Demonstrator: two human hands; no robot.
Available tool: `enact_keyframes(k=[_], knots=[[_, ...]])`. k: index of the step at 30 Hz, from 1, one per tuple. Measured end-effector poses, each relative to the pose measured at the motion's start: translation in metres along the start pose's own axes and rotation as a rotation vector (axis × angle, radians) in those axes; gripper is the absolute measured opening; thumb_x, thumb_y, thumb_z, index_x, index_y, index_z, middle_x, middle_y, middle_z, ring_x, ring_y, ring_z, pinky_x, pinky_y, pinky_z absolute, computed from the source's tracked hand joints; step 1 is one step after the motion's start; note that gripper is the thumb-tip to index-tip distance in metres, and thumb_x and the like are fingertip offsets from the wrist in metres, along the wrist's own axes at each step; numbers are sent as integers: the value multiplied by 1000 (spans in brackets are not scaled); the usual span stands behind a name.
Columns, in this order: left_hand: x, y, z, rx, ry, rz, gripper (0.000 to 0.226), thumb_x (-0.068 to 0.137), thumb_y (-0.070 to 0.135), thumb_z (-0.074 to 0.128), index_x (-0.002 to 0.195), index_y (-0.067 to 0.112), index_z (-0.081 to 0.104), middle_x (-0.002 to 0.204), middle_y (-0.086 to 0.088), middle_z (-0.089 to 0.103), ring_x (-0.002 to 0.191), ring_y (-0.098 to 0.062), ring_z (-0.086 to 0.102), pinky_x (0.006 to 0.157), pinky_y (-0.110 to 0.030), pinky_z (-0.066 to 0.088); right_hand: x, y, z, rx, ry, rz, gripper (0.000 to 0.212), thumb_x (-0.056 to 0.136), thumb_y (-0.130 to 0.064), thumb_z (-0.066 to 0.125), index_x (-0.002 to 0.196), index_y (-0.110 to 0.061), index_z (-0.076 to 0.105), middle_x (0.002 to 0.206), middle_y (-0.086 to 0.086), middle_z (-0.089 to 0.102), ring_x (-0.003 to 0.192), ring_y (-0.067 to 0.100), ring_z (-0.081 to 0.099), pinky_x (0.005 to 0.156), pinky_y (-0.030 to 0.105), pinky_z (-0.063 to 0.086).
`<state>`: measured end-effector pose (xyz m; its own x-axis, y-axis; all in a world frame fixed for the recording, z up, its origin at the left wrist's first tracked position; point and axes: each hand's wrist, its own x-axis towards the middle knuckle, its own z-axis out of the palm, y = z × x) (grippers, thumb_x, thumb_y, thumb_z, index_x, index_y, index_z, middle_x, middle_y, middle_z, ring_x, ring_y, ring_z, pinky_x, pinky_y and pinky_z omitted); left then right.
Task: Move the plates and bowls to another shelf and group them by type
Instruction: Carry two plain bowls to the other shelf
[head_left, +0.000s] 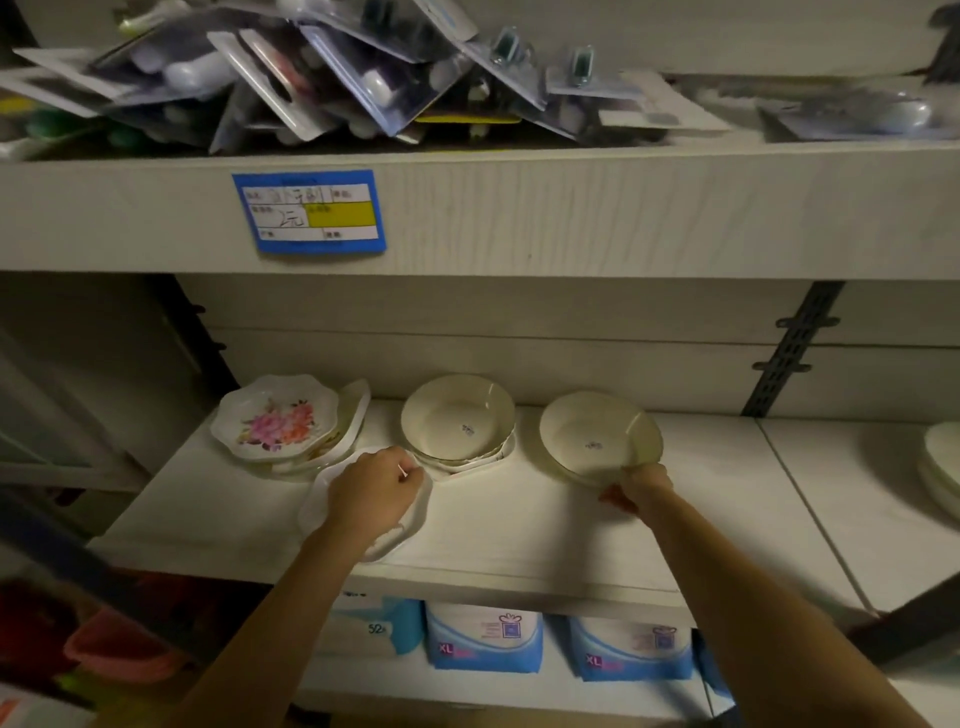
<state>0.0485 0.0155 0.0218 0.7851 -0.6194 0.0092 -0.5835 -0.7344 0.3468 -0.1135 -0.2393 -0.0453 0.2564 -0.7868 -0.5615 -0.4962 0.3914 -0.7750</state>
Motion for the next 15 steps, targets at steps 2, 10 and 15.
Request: enact_keyframes(k=[2, 10, 15], knots=[[5, -4, 0, 8, 19, -18, 25, 91, 29, 43, 76, 16, 57, 71, -3, 66, 63, -17, 59, 48, -21, 33, -3, 0, -2, -70, 19, -41, 33, 96, -4, 34, 126, 6, 43, 84, 24, 61, 20, 13, 51, 24, 15, 36], [56, -5, 7, -131, -63, -154, 35, 91, 28, 43, 81, 0, 61, 79, -19, 69, 73, -34, 66, 68, -34, 50, -51, -4, -39, -185, -88, -256, 33, 98, -14, 33, 116, 8, 49, 70, 15, 65, 57, 19, 62, 48, 22, 46], [80, 4, 17, -149, -227, -253, 29, 94, 29, 37, 88, 4, 49, 71, -15, 67, 40, -19, 56, 43, -23, 43, -94, 1, -64, -229, -89, -333, 33, 99, -18, 37, 125, 3, 39, 79, 12, 64, 66, 18, 63, 55, 23, 47]])
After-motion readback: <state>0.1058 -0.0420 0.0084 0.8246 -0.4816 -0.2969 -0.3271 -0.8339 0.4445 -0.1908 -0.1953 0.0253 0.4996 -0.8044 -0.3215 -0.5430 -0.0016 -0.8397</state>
